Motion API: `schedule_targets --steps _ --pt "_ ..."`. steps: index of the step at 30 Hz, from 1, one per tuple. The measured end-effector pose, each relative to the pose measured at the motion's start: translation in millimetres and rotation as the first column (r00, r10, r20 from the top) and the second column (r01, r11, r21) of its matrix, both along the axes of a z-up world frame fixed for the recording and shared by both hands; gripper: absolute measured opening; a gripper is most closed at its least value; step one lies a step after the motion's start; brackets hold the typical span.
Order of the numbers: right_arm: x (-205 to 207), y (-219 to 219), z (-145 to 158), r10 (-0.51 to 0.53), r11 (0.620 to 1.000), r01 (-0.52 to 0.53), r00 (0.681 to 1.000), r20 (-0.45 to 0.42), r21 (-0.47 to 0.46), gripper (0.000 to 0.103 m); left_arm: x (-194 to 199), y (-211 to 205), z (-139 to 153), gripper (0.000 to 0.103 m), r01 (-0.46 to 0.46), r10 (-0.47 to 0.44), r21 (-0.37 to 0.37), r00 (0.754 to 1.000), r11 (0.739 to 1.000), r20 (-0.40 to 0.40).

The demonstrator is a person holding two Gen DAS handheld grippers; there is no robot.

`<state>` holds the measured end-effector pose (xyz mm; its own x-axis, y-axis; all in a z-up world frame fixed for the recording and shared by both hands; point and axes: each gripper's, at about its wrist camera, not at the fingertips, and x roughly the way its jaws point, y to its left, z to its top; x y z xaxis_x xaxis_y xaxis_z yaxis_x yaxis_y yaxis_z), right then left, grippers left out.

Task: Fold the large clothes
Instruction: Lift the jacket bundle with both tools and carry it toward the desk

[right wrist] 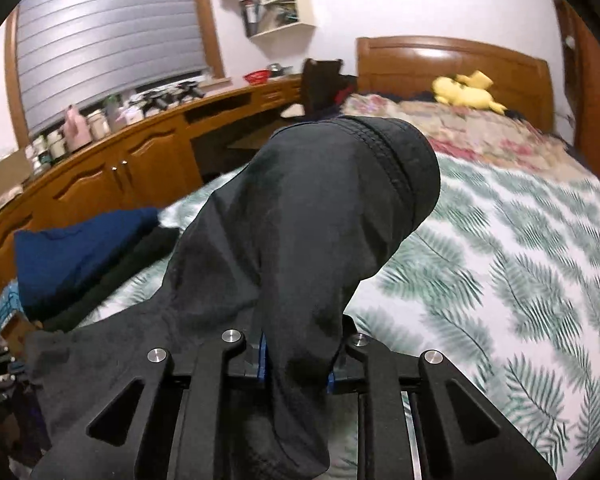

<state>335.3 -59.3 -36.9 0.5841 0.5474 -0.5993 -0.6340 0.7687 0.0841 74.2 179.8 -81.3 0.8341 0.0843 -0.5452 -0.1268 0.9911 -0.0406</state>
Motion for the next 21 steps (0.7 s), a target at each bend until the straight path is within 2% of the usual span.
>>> schedule_targets --steps 4,7,10,13,17,19,21 --pt "1 72 29 0.072 0.997 -0.073 0.997 0.019 0.003 0.017 -23 56 38 0.001 -0.083 0.081 0.04 0.995 0.996 0.05" --pt "-4 139 58 0.141 0.99 -0.142 0.989 0.049 0.004 0.017 -43 105 71 0.001 -0.17 0.162 0.081 0.983 0.982 0.091" --pt "-12 198 79 0.19 0.981 -0.192 0.98 0.063 0.015 0.017 -60 147 95 0.001 -0.249 0.235 0.139 0.966 0.959 0.11" --pt "-20 264 93 0.242 0.969 -0.244 0.968 0.059 0.03 0.017 -75 189 111 0.001 -0.326 0.31 0.216 0.945 0.92 0.107" --pt "-27 329 84 0.286 0.957 -0.285 0.958 0.002 0.056 0.018 -97 245 113 0.001 -0.417 0.406 0.229 0.909 0.88 0.095" --pt "-30 361 63 0.303 0.952 -0.302 0.952 -0.036 0.048 0.018 -107 268 103 0.001 -0.454 0.451 0.221 0.89 0.863 0.07" --pt "-32 382 38 0.306 0.952 -0.306 0.949 -0.08 0.015 0.018 -108 290 83 0.001 -0.473 0.479 0.194 0.878 0.859 0.022"
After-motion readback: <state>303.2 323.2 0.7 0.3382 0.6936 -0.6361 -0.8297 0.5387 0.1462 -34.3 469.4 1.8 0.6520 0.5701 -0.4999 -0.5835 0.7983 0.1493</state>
